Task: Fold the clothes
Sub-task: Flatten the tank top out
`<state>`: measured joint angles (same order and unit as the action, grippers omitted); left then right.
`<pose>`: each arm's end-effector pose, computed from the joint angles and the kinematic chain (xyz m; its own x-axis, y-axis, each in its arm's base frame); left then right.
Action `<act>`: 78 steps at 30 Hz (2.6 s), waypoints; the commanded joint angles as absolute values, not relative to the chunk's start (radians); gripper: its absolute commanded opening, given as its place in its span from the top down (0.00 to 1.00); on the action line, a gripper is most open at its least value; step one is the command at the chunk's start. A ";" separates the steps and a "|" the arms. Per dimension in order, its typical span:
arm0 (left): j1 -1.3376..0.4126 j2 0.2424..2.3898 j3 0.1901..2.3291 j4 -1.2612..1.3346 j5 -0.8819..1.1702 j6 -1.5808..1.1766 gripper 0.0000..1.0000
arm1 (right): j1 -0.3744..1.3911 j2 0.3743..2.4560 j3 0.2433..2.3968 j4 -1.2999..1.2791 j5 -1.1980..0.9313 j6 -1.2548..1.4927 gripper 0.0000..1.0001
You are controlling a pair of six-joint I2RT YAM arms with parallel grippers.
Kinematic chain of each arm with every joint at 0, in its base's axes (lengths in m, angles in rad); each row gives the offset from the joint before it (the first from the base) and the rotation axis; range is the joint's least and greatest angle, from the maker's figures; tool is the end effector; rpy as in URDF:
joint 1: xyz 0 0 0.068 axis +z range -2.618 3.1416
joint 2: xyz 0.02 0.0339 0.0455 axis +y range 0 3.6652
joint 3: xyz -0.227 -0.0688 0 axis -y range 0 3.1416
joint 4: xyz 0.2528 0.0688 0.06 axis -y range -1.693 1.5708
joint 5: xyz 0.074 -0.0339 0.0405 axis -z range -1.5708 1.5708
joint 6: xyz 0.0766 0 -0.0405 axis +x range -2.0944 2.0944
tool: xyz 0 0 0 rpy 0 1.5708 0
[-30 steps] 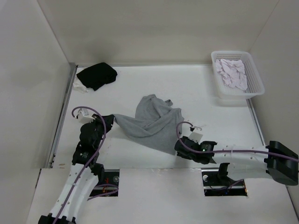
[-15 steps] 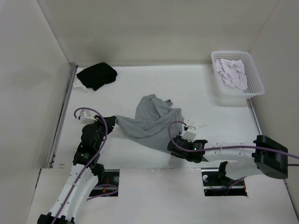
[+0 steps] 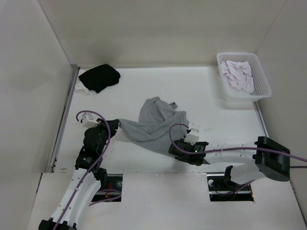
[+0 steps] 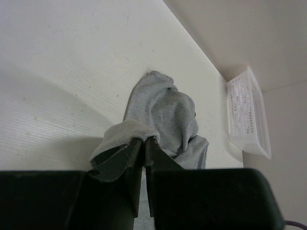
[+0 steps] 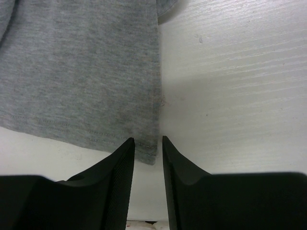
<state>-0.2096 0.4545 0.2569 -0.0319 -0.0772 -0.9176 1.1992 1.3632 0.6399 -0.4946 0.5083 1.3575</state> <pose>0.2185 -0.0404 0.1882 -0.2416 -0.7581 -0.6057 -0.0953 0.6397 -0.7627 0.1259 0.2205 0.0811 -0.8079 0.2781 -0.5195 0.1736 0.9548 0.2411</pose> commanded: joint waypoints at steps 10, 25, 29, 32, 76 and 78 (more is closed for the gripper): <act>-0.203 0.482 0.268 0.057 -0.074 -0.911 0.95 | 1.203 1.425 0.612 -0.502 0.417 1.338 0.84; -0.245 0.526 0.569 0.090 -0.112 -1.025 0.97 | 1.209 0.784 0.964 -0.620 0.906 0.924 1.00; -0.268 0.551 0.805 0.094 -0.164 -1.006 0.96 | 1.232 0.750 1.217 -0.499 0.999 0.585 1.00; -0.258 0.590 0.987 0.098 -0.204 -0.967 0.96 | 1.281 0.790 1.412 -0.327 1.019 0.320 1.00; -0.007 1.563 1.976 0.064 -0.149 -0.766 0.96 | 0.209 1.797 2.556 -0.305 -0.002 0.526 1.00; -0.018 1.507 1.872 0.103 -0.153 -0.756 0.96 | 0.211 1.711 2.388 -0.288 0.003 0.517 1.00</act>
<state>-0.0051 1.5681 1.9697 0.0265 -0.1425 -0.7963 0.2157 1.7683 2.5183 -0.3187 0.0017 0.5171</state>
